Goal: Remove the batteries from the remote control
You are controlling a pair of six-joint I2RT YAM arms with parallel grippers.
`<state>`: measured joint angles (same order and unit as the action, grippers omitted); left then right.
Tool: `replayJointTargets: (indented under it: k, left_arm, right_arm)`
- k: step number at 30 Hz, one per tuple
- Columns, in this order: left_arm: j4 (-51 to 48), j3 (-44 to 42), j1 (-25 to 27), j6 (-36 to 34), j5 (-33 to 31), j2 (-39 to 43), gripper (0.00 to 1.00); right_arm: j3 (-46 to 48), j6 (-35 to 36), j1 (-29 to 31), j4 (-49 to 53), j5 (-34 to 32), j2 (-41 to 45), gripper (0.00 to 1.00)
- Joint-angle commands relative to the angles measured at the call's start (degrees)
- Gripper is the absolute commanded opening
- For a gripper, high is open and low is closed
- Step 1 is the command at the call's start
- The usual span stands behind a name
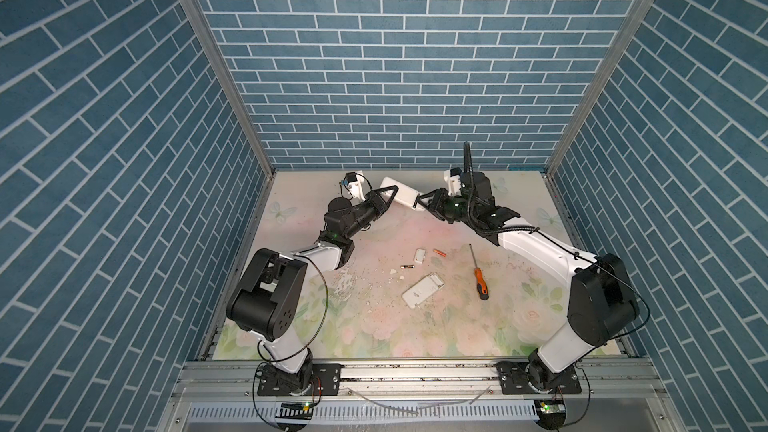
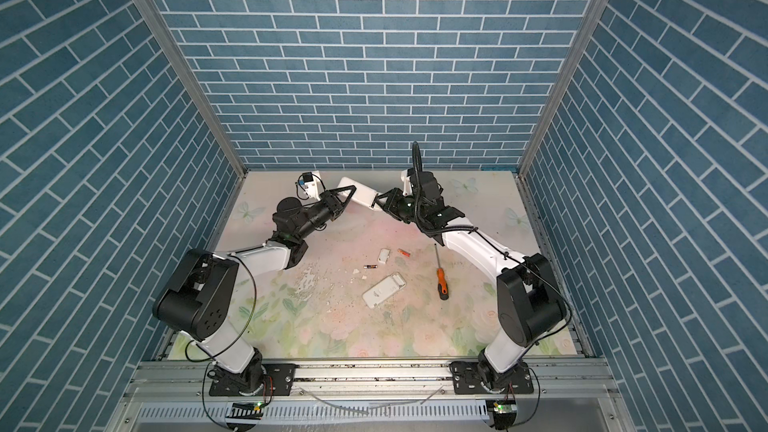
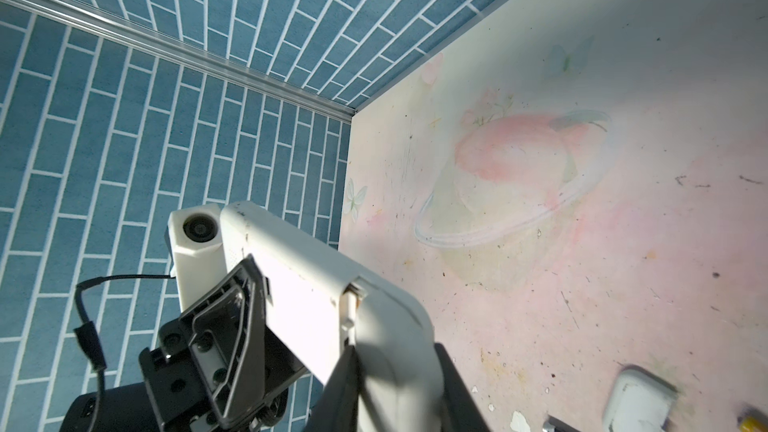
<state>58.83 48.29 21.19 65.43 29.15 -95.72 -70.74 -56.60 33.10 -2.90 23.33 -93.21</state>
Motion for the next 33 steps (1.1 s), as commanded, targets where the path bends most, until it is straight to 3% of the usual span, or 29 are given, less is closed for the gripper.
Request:
replayJointTargets:
  k: [1,19,25,29,33]
  left_arm:
    - [-4.47,1.19,0.22,-5.4,0.88,1.58,0.0]
    - [-0.9,-0.2,-0.8,-3.17,0.64,0.13,0.0]
    - [0.72,-1.51,-2.1,-2.67,0.49,-0.5,0.0]
    - [1.42,-3.07,-3.08,-0.74,0.49,0.23,0.0]
    - [0.07,-5.24,-3.17,-1.17,0.1,1.81,0.0]
  right_arm:
    - [-0.98,1.58,0.57,-0.62,0.13,2.73,0.25]
    - [0.95,1.58,0.48,-0.75,0.75,4.58,0.0]
    - [2.58,2.08,-0.72,-0.06,0.6,6.48,0.0]
    - [2.94,6.98,-4.02,8.52,-1.24,7.95,0.0]
    - [1.21,15.99,-7.01,22.42,-8.26,6.34,0.0]
